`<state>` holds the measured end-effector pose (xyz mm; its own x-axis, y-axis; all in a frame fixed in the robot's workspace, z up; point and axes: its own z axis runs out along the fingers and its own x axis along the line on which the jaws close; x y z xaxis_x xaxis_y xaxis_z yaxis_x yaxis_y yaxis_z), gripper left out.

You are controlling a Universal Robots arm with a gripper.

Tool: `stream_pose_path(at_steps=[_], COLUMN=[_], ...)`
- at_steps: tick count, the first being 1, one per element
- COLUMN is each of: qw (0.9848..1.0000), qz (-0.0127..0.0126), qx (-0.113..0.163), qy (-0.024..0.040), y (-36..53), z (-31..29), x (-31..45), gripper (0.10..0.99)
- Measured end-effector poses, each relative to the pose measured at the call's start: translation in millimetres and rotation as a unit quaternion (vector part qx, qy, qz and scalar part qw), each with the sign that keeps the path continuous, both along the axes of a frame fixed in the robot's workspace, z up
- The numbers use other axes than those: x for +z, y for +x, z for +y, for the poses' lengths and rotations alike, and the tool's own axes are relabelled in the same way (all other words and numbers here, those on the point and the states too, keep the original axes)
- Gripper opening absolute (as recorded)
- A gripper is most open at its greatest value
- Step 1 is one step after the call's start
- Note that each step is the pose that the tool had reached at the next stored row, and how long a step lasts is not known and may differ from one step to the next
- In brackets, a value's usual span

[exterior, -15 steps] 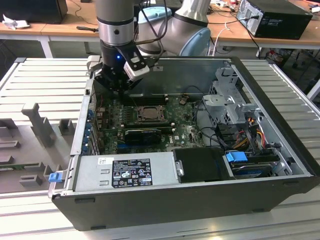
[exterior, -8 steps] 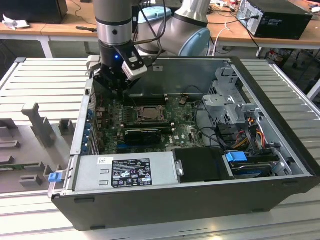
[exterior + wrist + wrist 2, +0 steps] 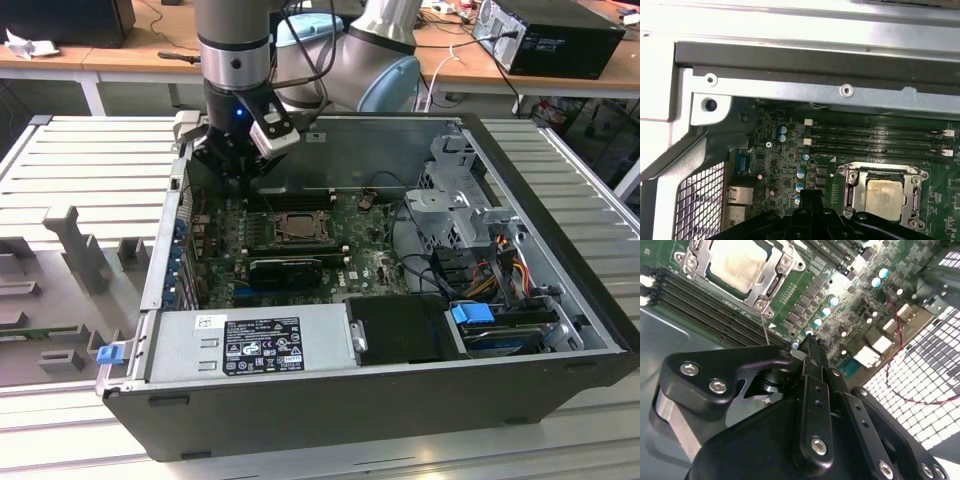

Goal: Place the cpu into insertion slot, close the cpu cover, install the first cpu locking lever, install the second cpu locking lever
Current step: 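Install the first cpu locking lever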

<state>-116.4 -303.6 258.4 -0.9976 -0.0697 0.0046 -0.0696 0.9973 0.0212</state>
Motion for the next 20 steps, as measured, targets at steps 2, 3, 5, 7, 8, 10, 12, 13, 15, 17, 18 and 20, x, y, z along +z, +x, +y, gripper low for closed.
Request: stream_pose_path(at_steps=[2, 3, 5, 7, 8, 10, 12, 13, 15, 17, 18, 20], qw=[1.0000, 1.0000, 1.0000, 1.0000, 1.0000, 1.0000, 1.0000, 1.0000, 1.0000, 1.0000, 1.0000, 1.0000], qz=[0.0000, 0.0000, 0.0001, 0.0000, 0.0000, 0.0001, 0.0001, 0.0001, 0.0001, 0.0000, 0.0001, 0.0002], qx=[0.000, 0.000, 0.000, 0.000, 0.000, 0.000, 0.000, 0.000, 0.000, 0.000, 0.000, 0.000], qy=[0.0032, 0.0041, 0.0048, 0.0048, 0.0048, 0.0048, 0.0048, 0.0048, 0.0048, 0.0048, 0.0048, 0.0048], y=[0.2, 0.3, 0.5, 0.9, 1.5, 2.4, 3.2, 3.6, 5.1, 7.9, 9.5, 14.2], z=[2.1, 2.9, 3.3, 3.6, 4.0, 5.0, 5.9, 6.2, 6.9, 7.6, 7.9, 8.1], x=[-0.2, -0.3, -0.5, -0.6, -0.6, -0.6, -0.6, -0.6, -0.6, -0.6, -0.6, -0.6], gripper=[0.106, 0.106, 0.106, 0.106, 0.106, 0.106, 0.106, 0.106, 0.106, 0.106, 0.106, 0.106])
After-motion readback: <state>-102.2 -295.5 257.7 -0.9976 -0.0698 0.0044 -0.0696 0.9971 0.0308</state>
